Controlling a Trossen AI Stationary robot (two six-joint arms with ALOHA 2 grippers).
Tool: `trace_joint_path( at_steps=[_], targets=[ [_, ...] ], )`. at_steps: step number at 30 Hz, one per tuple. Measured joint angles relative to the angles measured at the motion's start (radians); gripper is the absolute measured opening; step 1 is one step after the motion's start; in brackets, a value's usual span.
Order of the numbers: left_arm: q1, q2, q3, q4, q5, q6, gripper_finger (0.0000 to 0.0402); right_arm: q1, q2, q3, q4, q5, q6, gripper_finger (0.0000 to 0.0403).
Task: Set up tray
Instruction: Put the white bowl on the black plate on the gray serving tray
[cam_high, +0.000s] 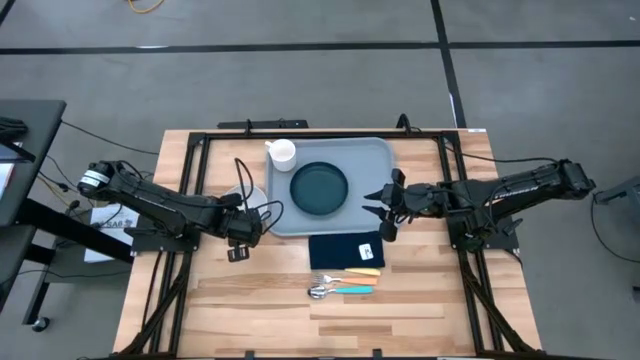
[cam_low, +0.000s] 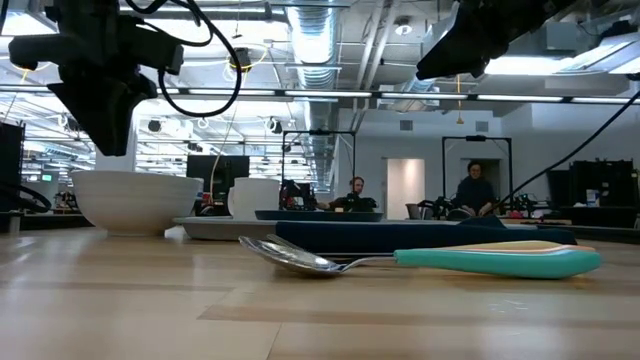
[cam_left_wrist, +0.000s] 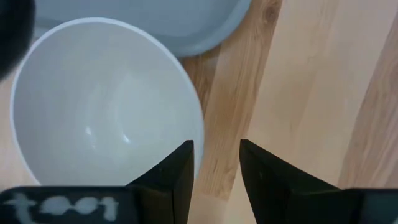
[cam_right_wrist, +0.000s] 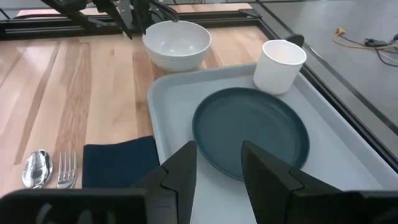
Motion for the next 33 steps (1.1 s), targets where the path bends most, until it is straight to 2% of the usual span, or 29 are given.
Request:
trace_joint_path(
  at_steps=[17,33],
  targets=[
    [0.0,0.0,-0.074,0.014,0.012,-0.019,0.0118,0.0,0.0,0.0,0.0,-0.001,0.001,0.0118],
    [0.0,0.0,-0.077,0.049,0.006,-0.032,0.0116,0.0,0.0,0.0,0.0,-0.001,0.001,0.0118]
  ],
)
